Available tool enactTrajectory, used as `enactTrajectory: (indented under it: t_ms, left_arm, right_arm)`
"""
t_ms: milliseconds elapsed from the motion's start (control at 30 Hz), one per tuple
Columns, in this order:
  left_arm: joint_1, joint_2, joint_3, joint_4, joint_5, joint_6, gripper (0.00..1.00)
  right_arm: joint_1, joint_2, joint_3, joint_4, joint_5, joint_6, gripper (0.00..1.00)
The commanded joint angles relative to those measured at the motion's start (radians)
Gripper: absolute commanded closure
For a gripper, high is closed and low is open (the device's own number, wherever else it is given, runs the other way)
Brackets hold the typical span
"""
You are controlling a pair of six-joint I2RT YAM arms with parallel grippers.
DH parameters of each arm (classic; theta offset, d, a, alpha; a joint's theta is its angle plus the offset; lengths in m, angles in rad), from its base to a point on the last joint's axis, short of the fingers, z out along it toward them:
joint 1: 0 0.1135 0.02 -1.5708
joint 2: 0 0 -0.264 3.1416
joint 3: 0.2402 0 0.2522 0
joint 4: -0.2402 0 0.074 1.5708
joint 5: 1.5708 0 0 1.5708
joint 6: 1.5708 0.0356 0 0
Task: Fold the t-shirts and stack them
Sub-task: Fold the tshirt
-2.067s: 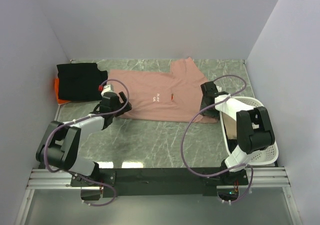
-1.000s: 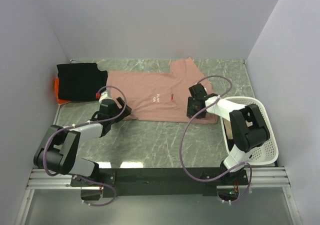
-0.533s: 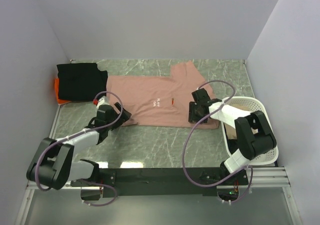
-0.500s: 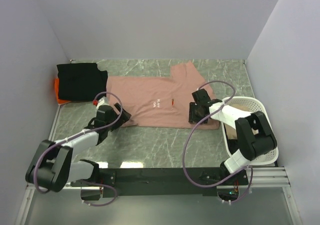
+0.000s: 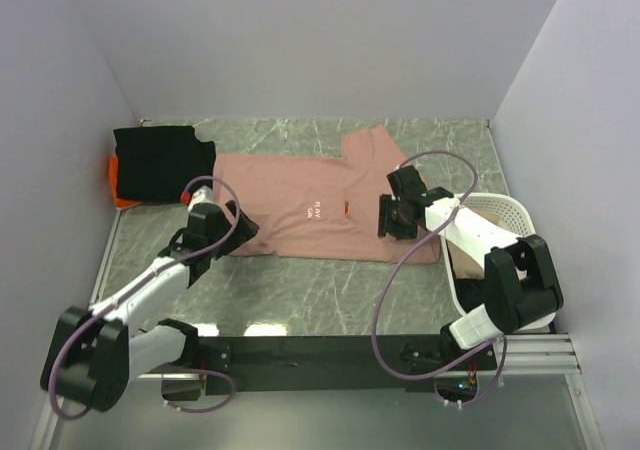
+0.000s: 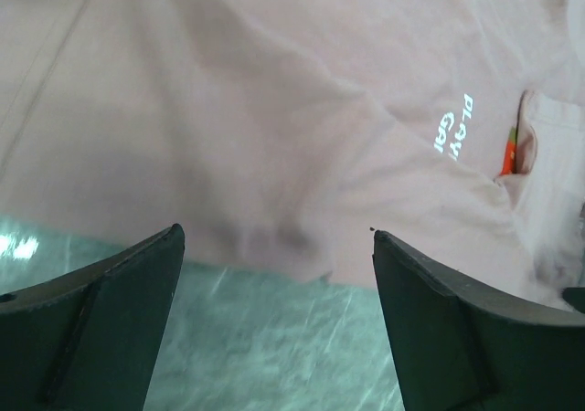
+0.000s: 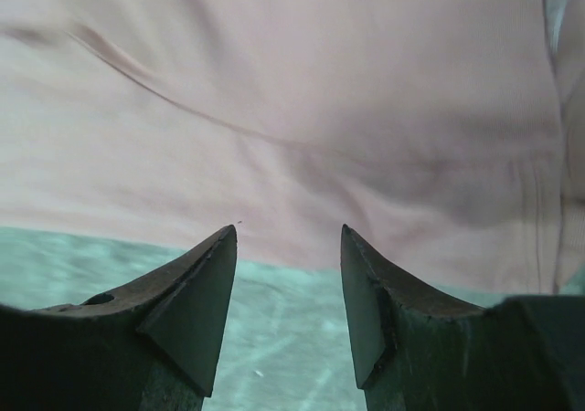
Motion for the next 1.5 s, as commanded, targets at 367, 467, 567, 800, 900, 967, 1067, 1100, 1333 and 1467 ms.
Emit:
enactTrajectory:
  t_ms: [367,467,567,800,900,967,1067,1100,1333,1467]
  left_arm:
    - [-0.004,0.331,0.105,0.208,0.008,0.060,0.11]
    - [-0.002,0.318,0.072,0.205,0.021,0.053,0.11]
    - [-0.004,0.294,0.033,0.203,0.042,0.042,0.11]
    - [-0.010,0.185,-0.072,0.126,0.053,0.019,0.10]
    - [-0.010,0.131,-0.107,0.096,0.044,-0.001,0.10]
    - [-0.011,0.102,-0.122,0.087,0.053,-0.009,0.10]
    - [-0.014,0.056,-0.165,0.068,0.053,-0.027,0.09]
    - [-0.014,0.042,-0.174,0.068,0.053,-0.038,0.09]
    - [-0.027,-0.117,-0.244,-0.042,0.064,-0.087,0.08]
    - [-0.030,-0.163,-0.256,-0.074,0.074,-0.101,0.04]
  right_arm:
    - [0.063,0.227,0.100,0.132,-0.035,0.029,0.47]
    - [0.078,0.234,0.054,0.145,-0.039,0.033,0.48]
    - [0.095,0.215,0.001,0.149,-0.050,0.040,0.48]
    - [0.116,0.125,-0.128,0.131,-0.081,0.052,0.48]
    - [0.120,0.085,-0.176,0.142,-0.128,0.066,0.48]
    - [0.124,0.065,-0.194,0.143,-0.151,0.072,0.48]
    - [0.129,0.042,-0.223,0.131,-0.151,0.078,0.47]
    - [0.129,0.034,-0.240,0.128,-0.154,0.079,0.47]
    - [0.136,-0.026,-0.302,0.129,-0.213,0.101,0.47]
    - [0.138,-0.027,-0.320,0.129,-0.217,0.115,0.46]
